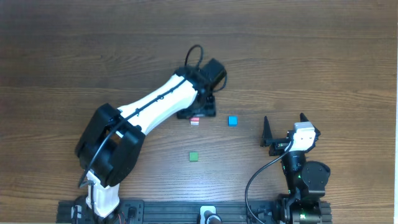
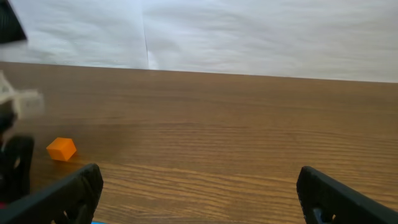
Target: Stack Cubes
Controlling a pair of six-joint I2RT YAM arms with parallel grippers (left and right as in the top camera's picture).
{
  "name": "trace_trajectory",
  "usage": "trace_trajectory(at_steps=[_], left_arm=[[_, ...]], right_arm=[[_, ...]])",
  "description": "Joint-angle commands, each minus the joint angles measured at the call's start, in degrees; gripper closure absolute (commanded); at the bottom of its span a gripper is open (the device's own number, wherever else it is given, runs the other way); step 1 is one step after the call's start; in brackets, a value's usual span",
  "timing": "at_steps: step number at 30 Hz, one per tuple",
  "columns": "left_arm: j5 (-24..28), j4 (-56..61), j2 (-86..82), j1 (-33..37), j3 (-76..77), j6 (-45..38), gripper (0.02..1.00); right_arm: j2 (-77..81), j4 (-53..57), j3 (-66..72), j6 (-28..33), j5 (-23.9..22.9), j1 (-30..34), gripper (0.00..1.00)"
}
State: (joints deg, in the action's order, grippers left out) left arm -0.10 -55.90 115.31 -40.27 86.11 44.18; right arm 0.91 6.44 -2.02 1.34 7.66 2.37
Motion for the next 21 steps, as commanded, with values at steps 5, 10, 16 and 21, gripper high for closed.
trace_trajectory(at_steps=[5,10,16,21], left_arm=[[-2.4,-1.8,0.5,6.5,11.5,-2.4,0.261],[-2.3,-0.5,2.7,9.8,12.8,-4.3,0.255],[-0.4,4.7,7.8,10.4,13.8,-7.8,0.261],[-0.4,4.9,11.5,9.5,14.7,-8.0,0.264]], right_arm=[[-0.6,0.0,0.4,0.0,0.9,0.0,0.009],[-0.6,0.0,0.4,0.0,0.9,0.0,0.007],[-0.6,0.0,0.4,0.0,0.9,0.0,0.007],[-0.6,0.0,0.4,0.0,0.9,0.0,0.009]])
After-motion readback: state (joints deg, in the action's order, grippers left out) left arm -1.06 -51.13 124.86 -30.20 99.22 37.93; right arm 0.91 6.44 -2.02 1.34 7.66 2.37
